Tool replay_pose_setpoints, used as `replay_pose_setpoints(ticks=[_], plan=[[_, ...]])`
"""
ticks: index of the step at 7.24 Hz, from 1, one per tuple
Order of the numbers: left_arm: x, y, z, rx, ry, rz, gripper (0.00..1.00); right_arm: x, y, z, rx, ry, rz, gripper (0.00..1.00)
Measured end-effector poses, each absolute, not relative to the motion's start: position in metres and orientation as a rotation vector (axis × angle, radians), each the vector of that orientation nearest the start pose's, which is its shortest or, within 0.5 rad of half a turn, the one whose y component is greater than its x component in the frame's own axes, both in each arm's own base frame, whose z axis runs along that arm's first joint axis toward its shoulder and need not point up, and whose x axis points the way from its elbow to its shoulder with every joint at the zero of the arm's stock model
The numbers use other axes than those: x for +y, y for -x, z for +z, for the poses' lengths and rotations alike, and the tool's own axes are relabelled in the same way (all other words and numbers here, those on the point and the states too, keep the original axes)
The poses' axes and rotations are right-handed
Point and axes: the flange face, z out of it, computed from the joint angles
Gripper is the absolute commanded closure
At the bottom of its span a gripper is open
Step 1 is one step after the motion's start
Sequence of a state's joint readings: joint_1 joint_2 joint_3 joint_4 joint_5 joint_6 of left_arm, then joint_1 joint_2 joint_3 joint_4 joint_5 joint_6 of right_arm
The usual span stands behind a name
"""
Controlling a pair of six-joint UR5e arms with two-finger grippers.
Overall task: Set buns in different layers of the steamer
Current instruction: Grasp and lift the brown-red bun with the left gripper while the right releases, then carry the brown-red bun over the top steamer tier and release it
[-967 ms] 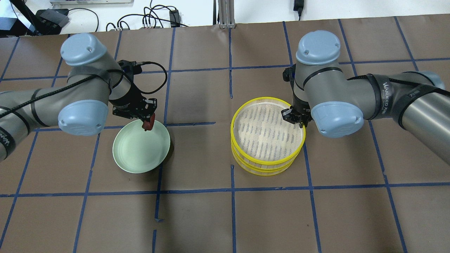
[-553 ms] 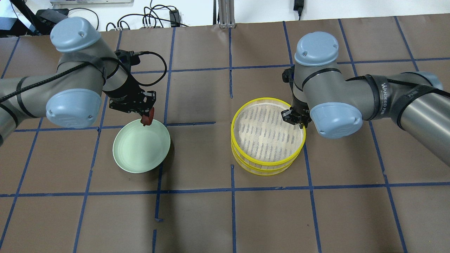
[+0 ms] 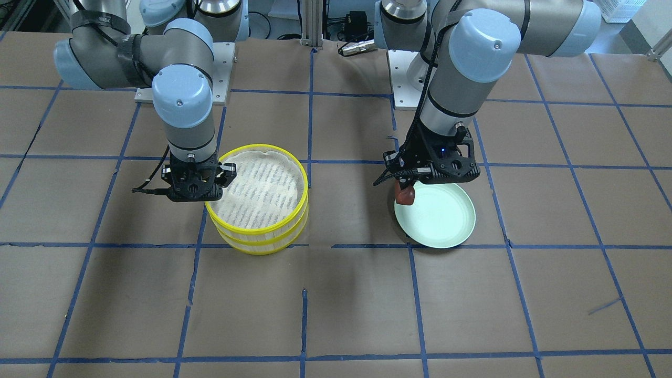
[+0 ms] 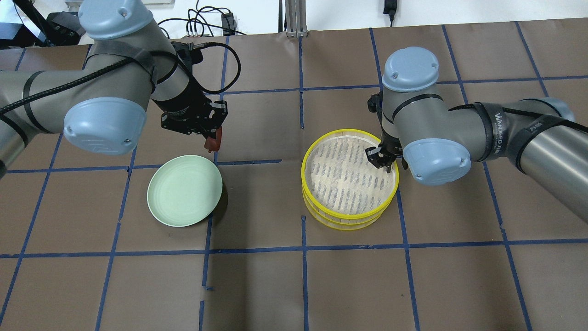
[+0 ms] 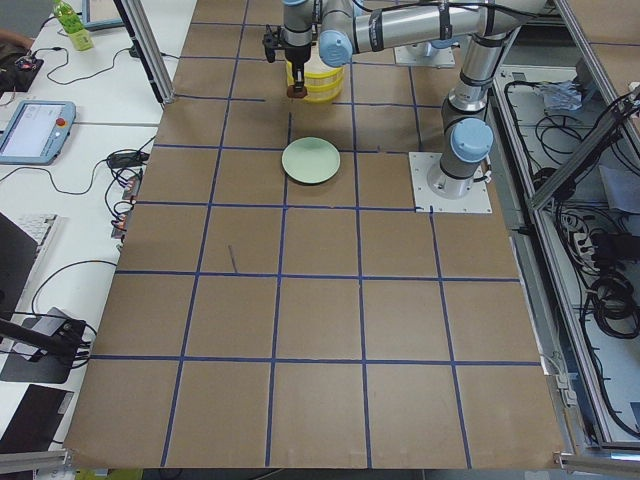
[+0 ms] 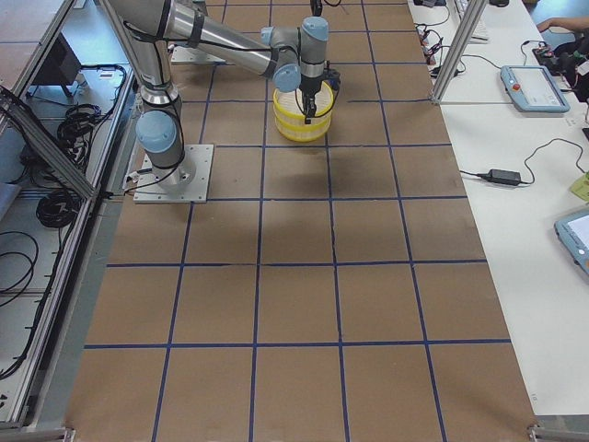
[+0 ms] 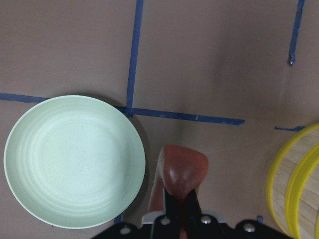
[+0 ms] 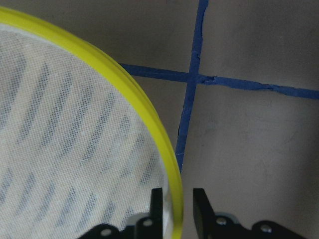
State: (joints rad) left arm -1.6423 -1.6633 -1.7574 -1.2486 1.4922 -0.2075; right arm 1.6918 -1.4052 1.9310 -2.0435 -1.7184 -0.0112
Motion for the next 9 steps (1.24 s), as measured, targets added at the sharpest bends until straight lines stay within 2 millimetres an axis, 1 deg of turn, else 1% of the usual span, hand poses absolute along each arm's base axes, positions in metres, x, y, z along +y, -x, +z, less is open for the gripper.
replay_pose_setpoints(ticks=[1, 2, 3, 4, 5, 6, 7, 8, 9], plan=[[-0.509, 0.179, 0.383, 3.220, 0.215, -0.050, 1.00, -0.493, -0.176, 0.296, 3.283, 0.215, 0.032, 0.00], [-0.509, 0.180, 0.382, 3.222, 0.214, -0.048, 1.00, -0.501, -0.172, 0.323, 3.279, 0.203, -0.016, 0.00], [-0.509, 0.183, 0.381, 3.223, 0.224, -0.045, 1.00, -0.506, -0.166, 0.360, 3.270, 0.179, -0.034, 0.00], [-0.507, 0.191, 0.380, 3.234, 0.265, -0.037, 1.00, -0.509, -0.158, 0.403, 3.246, 0.146, -0.028, 0.00], [-0.502, 0.210, 0.380, 3.255, 0.342, -0.029, 1.00, -0.512, -0.153, 0.438, 3.218, 0.118, -0.016, 0.00], [-0.492, 0.243, 0.382, 3.273, 0.430, -0.044, 1.00, -0.513, -0.150, 0.469, 3.187, 0.092, -0.006, 0.00], [-0.480, 0.280, 0.381, 3.290, 0.506, -0.081, 1.00, -0.514, -0.148, 0.499, 3.154, 0.066, 0.002, 0.00], [-0.471, 0.315, 0.374, 3.303, 0.560, -0.106, 1.00, -0.513, -0.148, 0.511, 3.139, 0.054, 0.000, 0.00], [-0.465, 0.348, 0.365, 3.318, 0.607, -0.133, 0.99, -0.512, -0.150, 0.515, 3.131, 0.053, 0.000, 0.00]])
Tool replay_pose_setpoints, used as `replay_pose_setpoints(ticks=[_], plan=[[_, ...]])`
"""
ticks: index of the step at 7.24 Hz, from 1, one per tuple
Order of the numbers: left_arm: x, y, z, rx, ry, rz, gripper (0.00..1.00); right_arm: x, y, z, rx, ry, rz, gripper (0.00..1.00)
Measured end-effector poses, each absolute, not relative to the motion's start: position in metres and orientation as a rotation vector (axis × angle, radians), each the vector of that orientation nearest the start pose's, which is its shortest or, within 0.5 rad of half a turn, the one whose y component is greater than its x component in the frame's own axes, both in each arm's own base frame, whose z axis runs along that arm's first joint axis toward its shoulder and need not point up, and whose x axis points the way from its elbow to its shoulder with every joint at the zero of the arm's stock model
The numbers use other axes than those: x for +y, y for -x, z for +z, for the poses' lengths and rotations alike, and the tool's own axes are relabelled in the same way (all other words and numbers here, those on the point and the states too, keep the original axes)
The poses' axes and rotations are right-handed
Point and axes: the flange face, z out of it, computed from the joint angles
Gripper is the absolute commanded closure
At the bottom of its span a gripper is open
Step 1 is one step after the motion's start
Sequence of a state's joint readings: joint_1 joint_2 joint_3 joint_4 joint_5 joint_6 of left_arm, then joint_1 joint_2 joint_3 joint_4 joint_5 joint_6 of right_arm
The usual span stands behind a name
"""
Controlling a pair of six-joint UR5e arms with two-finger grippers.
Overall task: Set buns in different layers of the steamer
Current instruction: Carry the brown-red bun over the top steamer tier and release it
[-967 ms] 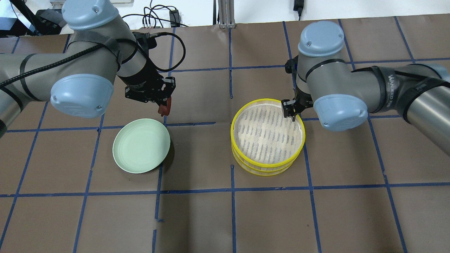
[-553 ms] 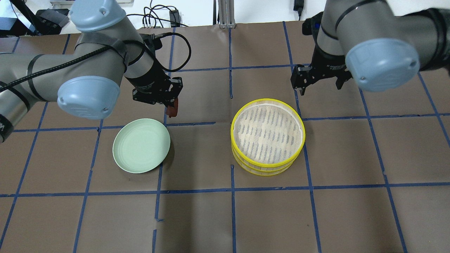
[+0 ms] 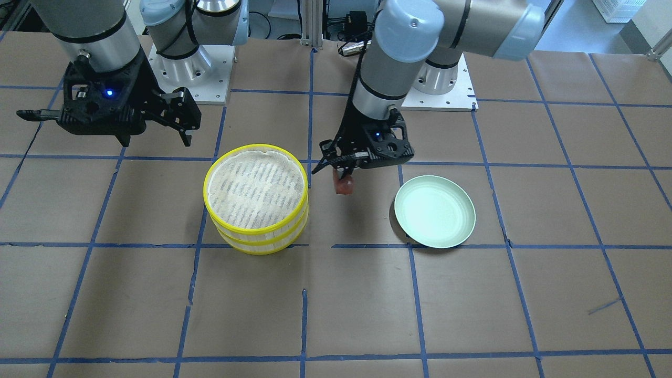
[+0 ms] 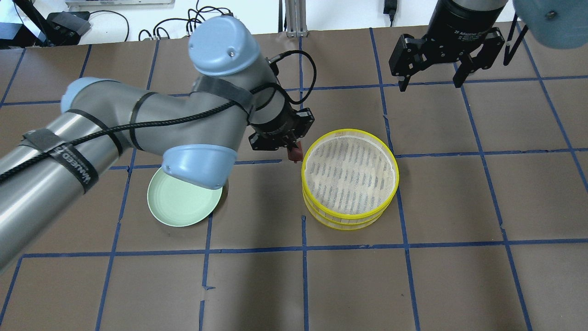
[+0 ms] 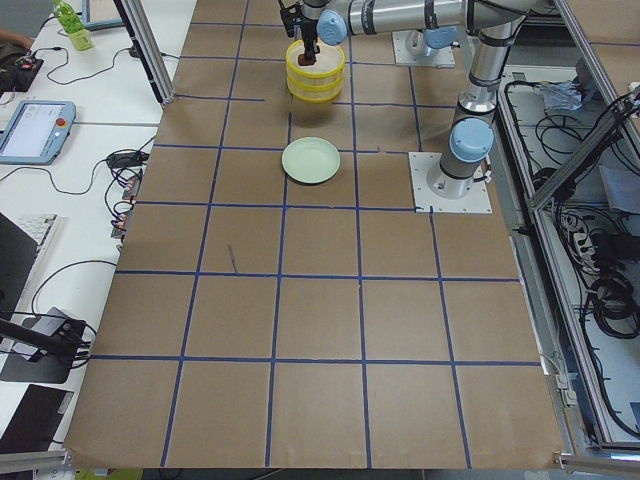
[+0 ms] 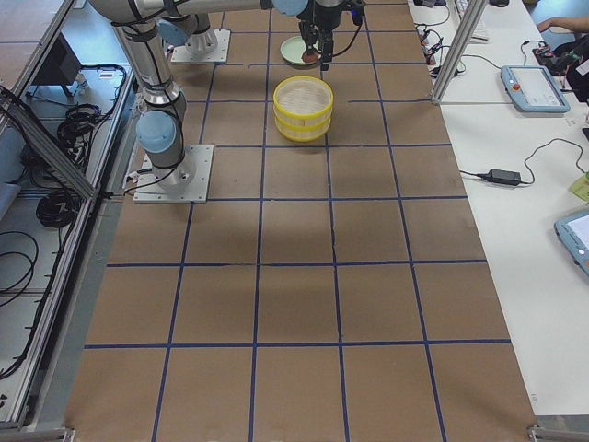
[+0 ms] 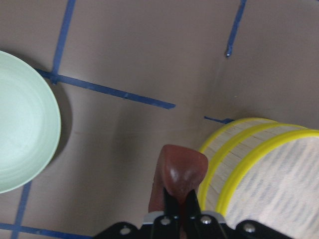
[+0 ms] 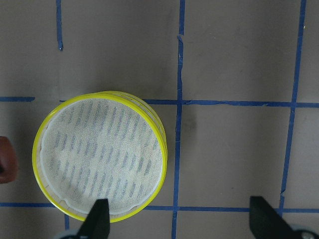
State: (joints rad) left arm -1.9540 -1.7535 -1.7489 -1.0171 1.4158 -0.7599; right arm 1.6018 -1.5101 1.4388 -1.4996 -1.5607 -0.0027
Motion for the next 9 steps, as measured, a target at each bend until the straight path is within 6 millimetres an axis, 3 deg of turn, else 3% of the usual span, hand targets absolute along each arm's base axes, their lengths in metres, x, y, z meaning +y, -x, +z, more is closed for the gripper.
replay_pose_setpoints(ticks=[1, 2, 3, 5, 9], plan=[[-0.460, 0.378, 0.357, 3.333, 0.663, -0.155, 0.96, -0.511, -0.152, 0.515, 3.128, 0.056, 0.006, 0.00], [-0.456, 0.400, 0.348, 3.338, 0.700, -0.151, 0.30, -0.511, -0.152, 0.514, 3.128, 0.059, 0.010, 0.00], [-0.456, 0.412, 0.337, 3.338, 0.712, -0.137, 0.00, -0.511, -0.151, 0.514, 3.132, 0.059, 0.012, 0.00], [-0.457, 0.421, 0.323, 3.337, 0.705, -0.116, 0.00, -0.511, -0.149, 0.514, 3.138, 0.057, 0.014, 0.00], [-0.457, 0.421, 0.325, 3.349, 0.646, -0.133, 0.00, -0.512, -0.148, 0.515, 3.136, -0.049, 0.001, 0.00]])
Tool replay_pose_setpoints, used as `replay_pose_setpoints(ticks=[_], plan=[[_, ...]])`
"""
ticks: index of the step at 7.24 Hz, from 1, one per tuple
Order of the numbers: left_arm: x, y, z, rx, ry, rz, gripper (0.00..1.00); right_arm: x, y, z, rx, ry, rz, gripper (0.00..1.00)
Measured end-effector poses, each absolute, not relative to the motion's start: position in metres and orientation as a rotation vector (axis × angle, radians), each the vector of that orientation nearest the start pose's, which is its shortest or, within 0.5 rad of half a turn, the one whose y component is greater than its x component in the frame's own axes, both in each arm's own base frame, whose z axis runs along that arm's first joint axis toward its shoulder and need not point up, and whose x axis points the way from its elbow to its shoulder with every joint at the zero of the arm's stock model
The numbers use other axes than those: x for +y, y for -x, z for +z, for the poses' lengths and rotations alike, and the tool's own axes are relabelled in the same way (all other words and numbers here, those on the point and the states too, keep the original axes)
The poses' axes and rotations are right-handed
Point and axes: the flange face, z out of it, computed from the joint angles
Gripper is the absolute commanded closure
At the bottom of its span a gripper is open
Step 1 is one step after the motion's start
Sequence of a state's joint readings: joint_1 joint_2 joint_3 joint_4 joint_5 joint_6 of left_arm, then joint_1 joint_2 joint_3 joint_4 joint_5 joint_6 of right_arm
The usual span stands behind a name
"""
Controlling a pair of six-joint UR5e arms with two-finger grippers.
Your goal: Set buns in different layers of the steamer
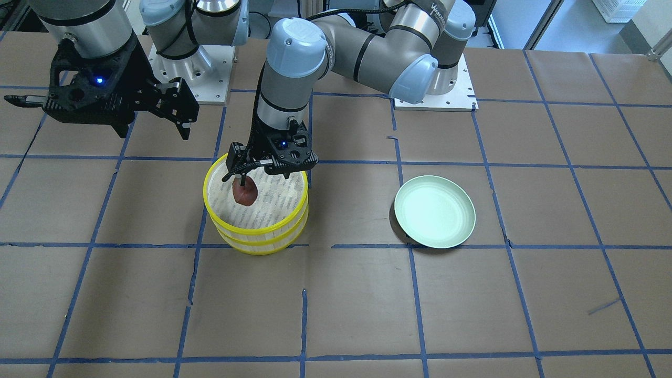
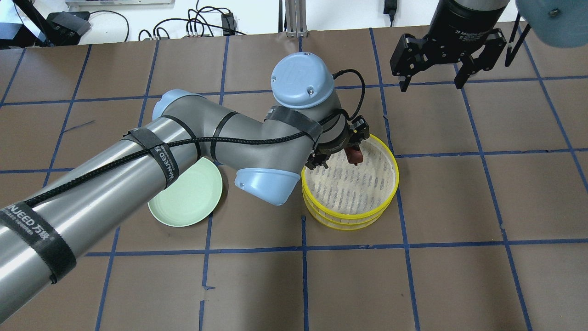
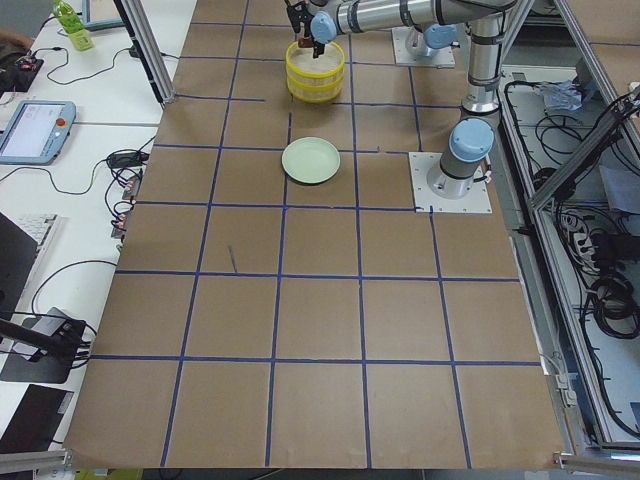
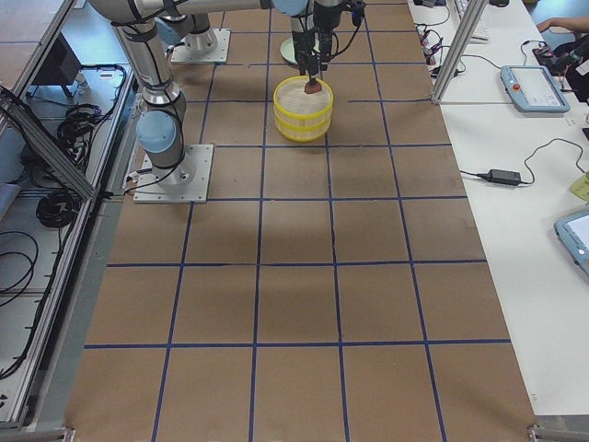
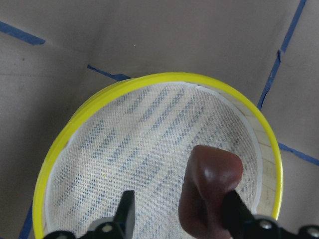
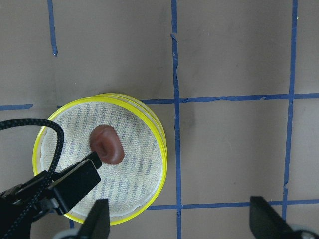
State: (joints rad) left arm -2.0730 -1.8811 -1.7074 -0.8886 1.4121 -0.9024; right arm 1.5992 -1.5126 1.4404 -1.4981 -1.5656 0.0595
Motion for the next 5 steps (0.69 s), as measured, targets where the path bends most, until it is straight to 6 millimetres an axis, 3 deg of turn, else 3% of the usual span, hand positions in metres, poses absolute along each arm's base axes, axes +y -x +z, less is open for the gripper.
replay_pose_setpoints(ticks=[3, 4, 5], plan=[[-0.457, 0.419, 0.331, 3.356, 0.613, -0.152, 0.00, -0.511, -0.147, 0.516, 3.137, -0.069, -0.001, 0.00], [-0.462, 0.409, 0.335, 3.358, 0.513, -0.188, 0.00, -0.512, -0.146, 0.516, 3.136, -0.068, -0.001, 0.00], [-0.479, 0.381, 0.337, 3.341, 0.358, -0.217, 0.00, -0.512, -0.146, 0.516, 3.136, -0.067, 0.000, 0.00]])
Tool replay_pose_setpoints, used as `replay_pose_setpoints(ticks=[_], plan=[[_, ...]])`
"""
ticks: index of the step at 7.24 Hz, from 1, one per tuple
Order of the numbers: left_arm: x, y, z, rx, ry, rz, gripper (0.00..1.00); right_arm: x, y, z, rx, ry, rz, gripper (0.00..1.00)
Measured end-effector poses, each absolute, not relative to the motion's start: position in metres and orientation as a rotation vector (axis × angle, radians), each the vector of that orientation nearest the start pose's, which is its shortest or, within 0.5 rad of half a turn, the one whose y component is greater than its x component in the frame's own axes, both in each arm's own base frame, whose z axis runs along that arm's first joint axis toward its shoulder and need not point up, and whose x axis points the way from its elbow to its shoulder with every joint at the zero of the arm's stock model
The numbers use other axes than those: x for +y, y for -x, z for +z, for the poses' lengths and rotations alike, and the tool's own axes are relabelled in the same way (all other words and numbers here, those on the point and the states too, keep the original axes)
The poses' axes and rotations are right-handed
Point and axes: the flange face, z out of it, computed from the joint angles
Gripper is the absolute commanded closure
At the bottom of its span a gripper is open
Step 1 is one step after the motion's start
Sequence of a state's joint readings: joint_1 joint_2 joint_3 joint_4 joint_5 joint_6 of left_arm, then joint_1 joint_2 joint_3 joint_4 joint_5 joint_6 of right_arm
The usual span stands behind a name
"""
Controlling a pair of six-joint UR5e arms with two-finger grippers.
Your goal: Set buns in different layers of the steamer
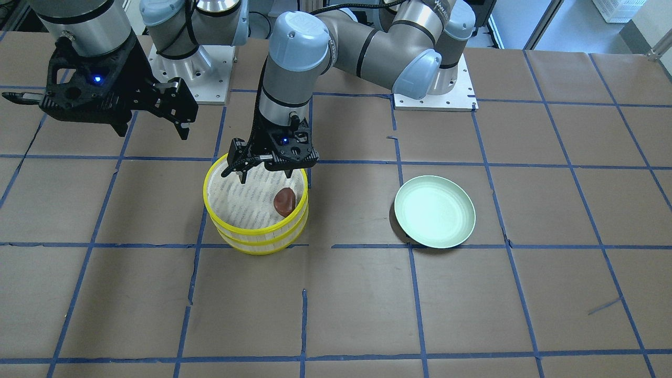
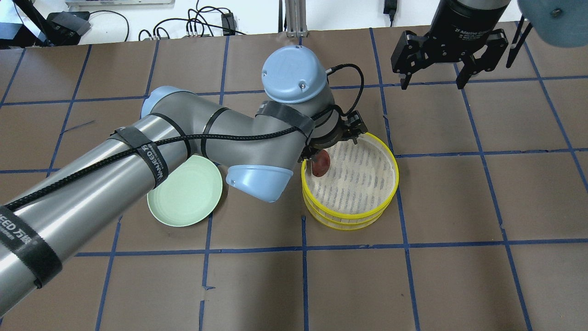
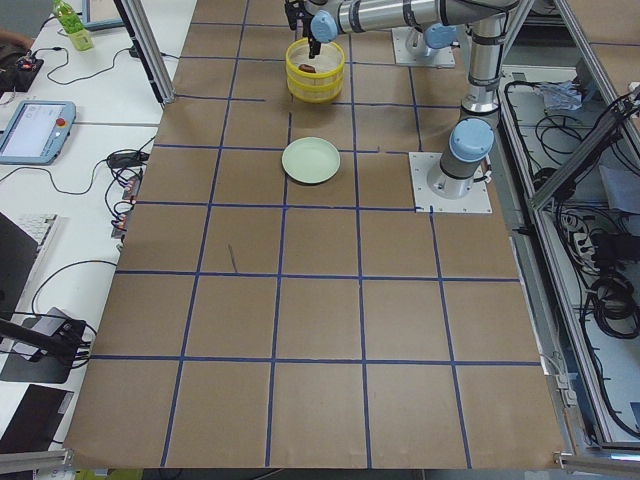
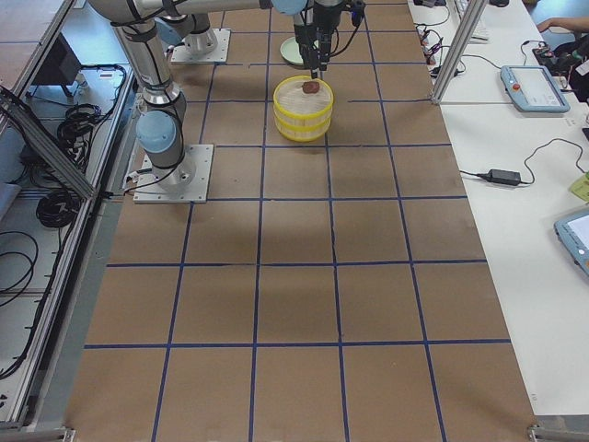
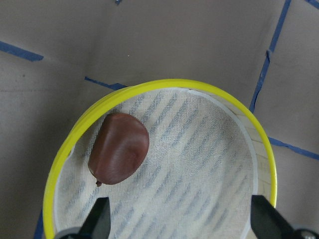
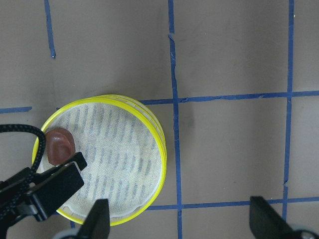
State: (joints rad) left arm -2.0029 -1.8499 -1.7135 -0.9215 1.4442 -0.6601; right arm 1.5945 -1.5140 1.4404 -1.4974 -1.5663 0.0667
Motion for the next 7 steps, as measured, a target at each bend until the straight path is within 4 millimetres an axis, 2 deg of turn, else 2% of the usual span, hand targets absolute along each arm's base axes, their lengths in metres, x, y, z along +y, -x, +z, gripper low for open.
replay_pose_setpoints(ticks=[1, 2, 3, 4, 5, 6, 7], plan=[[-0.501, 0.339, 0.343, 3.315, 0.209, -0.220, 0.00, -0.512, -0.145, 0.516, 3.136, -0.069, 0.000, 0.00], [-0.517, 0.291, 0.357, 3.293, 0.098, -0.205, 0.00, -0.512, -0.145, 0.516, 3.136, -0.071, 0.000, 0.00], [-0.524, 0.242, 0.378, 3.275, 0.036, -0.177, 0.00, -0.512, -0.144, 0.516, 3.136, -0.073, 0.000, 0.00], [-0.523, 0.193, 0.402, 3.262, 0.006, -0.139, 0.00, -0.512, -0.144, 0.516, 3.136, -0.074, 0.000, 0.00], [-0.514, 0.156, 0.428, 3.256, 0.011, -0.091, 0.00, -0.512, -0.144, 0.516, 3.136, -0.074, 0.000, 0.00], [-0.498, 0.131, 0.459, 3.251, 0.049, -0.025, 0.00, -0.512, -0.144, 0.516, 3.136, -0.074, 0.001, 0.00], [-0.484, 0.116, 0.484, 3.248, 0.089, 0.034, 0.00, -0.512, -0.144, 0.516, 3.136, -0.073, 0.001, 0.00]])
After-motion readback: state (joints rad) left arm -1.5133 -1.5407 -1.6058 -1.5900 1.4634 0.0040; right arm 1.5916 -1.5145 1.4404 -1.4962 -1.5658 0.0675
